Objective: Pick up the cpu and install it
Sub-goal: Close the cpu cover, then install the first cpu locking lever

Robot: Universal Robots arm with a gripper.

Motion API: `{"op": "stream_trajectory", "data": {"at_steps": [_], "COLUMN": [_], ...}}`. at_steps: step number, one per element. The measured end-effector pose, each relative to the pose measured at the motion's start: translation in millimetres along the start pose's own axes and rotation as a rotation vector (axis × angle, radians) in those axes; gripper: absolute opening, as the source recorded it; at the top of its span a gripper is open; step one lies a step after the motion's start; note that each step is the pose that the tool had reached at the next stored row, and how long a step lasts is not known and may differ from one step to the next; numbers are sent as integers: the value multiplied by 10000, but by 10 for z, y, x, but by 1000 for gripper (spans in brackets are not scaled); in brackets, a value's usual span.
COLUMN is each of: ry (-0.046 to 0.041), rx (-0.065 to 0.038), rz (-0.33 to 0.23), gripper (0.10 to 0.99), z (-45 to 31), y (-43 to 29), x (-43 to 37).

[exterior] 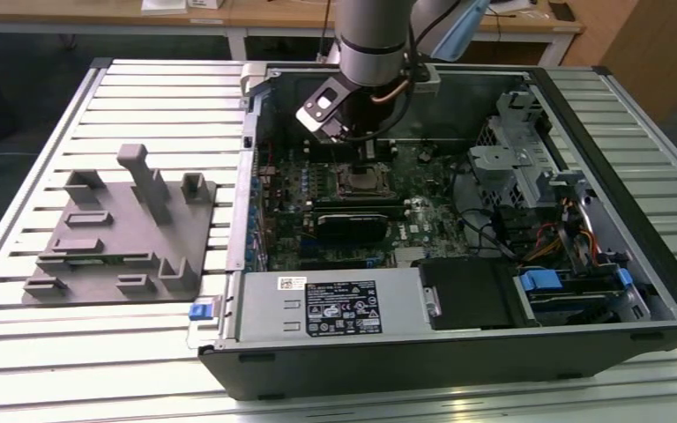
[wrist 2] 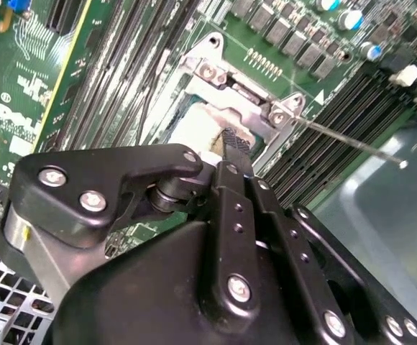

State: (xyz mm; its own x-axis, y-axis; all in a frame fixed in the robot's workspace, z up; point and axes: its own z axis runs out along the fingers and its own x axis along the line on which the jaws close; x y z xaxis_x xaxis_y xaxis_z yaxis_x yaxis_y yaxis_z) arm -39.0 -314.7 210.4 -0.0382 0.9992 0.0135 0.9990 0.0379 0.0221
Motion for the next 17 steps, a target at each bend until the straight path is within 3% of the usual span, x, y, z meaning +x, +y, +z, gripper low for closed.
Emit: {"op": "stream_trajectory", "data": {"at_steps": [5,13,17], "ry": [11,10,15], "rx": [2,2,2], "rz": [-24,-26,-27], "gripper": [106,106,106], "z": [3,-16,-69], "y": [76,78,80], "x": [-3,-3,-3]}}
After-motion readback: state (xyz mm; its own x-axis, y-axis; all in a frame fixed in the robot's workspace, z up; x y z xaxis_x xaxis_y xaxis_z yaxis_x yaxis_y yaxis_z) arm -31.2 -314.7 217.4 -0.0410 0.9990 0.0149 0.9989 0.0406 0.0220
